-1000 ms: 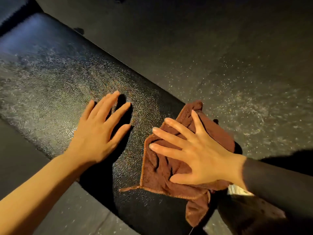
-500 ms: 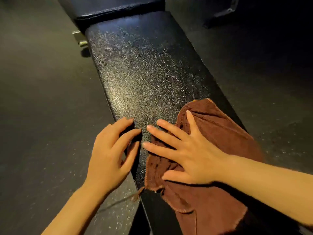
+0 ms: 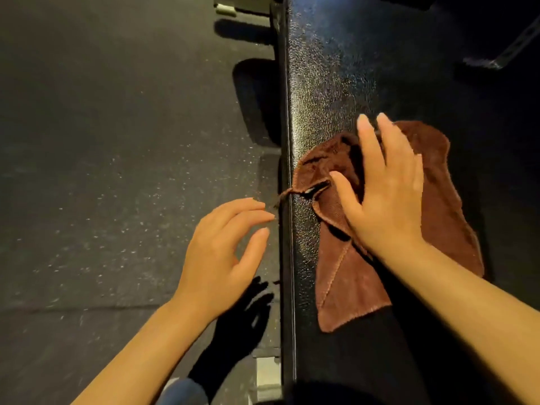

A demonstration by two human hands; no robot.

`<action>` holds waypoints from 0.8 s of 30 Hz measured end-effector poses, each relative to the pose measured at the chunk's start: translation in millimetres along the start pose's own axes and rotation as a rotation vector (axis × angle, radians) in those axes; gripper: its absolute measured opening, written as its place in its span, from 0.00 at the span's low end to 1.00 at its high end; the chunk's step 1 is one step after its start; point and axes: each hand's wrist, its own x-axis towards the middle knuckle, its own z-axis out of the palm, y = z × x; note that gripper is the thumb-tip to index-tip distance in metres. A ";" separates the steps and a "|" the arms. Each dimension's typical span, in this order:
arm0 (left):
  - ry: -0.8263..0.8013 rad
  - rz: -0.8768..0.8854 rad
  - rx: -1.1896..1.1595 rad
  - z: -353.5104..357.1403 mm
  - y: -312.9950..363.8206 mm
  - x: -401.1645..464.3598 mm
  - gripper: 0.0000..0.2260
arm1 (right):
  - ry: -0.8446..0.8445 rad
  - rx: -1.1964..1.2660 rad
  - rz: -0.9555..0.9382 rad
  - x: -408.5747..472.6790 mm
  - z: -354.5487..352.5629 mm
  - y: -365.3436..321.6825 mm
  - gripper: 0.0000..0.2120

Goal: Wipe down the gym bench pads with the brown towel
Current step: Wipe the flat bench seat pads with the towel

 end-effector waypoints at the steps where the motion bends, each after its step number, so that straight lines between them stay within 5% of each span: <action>1: 0.000 -0.013 -0.014 -1.3 -2.3 -0.5 0.11 | 0.001 0.019 0.037 -15.1 0.1 -9.8 0.31; 4: -0.037 -0.162 -0.158 -0.8 -6.3 -2.7 0.09 | -0.127 -0.026 -0.042 -63.0 -1.4 -40.4 0.30; 8: -0.197 -0.629 -0.765 12.5 7.2 -2.3 0.11 | -0.266 -0.106 -0.039 -83.6 -3.6 -58.3 0.34; 10: -0.245 -0.706 -0.902 22.4 14.7 -5.6 0.15 | -0.287 -0.122 0.017 -70.8 -2.2 -62.8 0.35; 16: -0.268 -0.554 -0.758 29.0 20.7 -22.1 0.23 | -0.353 -0.115 0.101 -11.4 6.2 -70.1 0.37; 24: -0.217 -0.004 -0.172 37.8 25.1 -59.6 0.30 | -0.440 -0.110 -0.040 69.8 6.1 -61.4 0.32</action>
